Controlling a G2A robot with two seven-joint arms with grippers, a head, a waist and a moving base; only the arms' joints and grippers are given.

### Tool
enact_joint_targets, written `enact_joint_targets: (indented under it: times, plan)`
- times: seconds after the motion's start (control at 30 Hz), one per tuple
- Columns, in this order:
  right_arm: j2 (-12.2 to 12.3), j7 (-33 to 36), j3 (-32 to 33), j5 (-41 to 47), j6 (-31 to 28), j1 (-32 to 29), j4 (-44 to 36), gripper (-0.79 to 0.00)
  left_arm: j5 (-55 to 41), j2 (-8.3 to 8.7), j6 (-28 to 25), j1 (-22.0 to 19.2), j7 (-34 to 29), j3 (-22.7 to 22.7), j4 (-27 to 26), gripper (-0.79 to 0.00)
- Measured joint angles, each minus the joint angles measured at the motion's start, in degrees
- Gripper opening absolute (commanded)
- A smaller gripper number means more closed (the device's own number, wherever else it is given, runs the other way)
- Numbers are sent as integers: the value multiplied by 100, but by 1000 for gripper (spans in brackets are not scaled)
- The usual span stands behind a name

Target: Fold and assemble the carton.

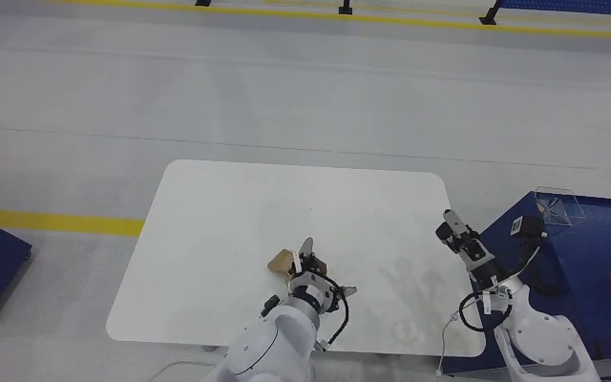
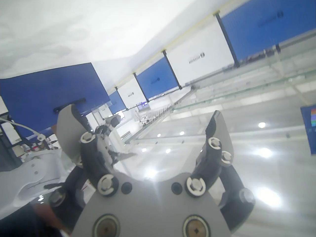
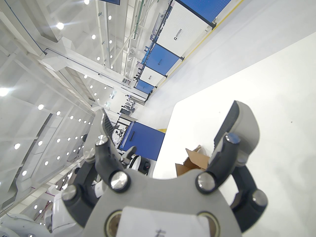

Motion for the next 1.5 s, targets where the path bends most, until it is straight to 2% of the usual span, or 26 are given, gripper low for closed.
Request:
enact_joint_targets:
  times: [0.1, 0.17, 0.33, 0.43, 0.53, 0.6, 0.7, 0.73, 0.8, 0.87, 0.93, 1.03, 1.2, 1.5]
  plan:
    - [0, 0, 0, 0, 0, 0, 0, 0, 303, 110, 377, 298, -1163, -259, -58, 0]
    - [0, 0, 0, 0, 0, 0, 0, 0, 295, 107, 363, 292, -1472, -248, -51, 0]
    - [-5, 3, -12, 17, 17, 3, 4, 0, 286, 104, 348, 284, -860, -239, -50, 0]
    - [3, 286, -30, 547, 460, 240, 82, 0, 323, 112, 404, 284, -839, -217, 8, 0]
    - [-13, 11, -500, 647, 867, 615, 217, 0, 1087, 145, 1077, 54, -426, -24, 132, 0]
    - [-36, -197, -1113, -32, 1284, 974, 478, 0, 2081, 145, 1796, -4, 157, 203, 9, 0]
    - [-79, 376, -1930, -1771, 1574, 1597, 954, 0, 3165, 144, 3102, 16, 979, 366, 32, 0]
    - [-102, 511, -2152, -2261, 1602, 1750, 1099, 0, 3434, 146, 3376, 73, 1127, 373, 143, 0]
    - [-159, 459, -2659, -3248, 1627, 2030, 1394, 0, 3815, 144, 3669, 323, 1101, 255, 441, 0]
    - [-216, 287, -3046, -3861, 1634, 2195, 1600, 0, 3842, 122, 3990, 531, 648, 30, 670, 0]
    - [-278, 104, -3393, -4319, 1630, 2327, 1797, 0, 4149, 57, 4446, 673, -105, -164, 1041, 0]
    - [-355, -100, -3738, -4743, 1709, 2459, 2056, 0, 4665, -143, 4835, 743, -719, -191, 1524, 0]
    - [-477, -227, -4161, -5041, 1780, 2580, 2362, 0, 4561, -503, 4824, 542, -678, -41, 2130, 0]
    - [-600, -179, -4411, -5050, 1683, 2594, 2470, 0, 4780, -1079, 4825, 159, -680, -13, 3005, 0]
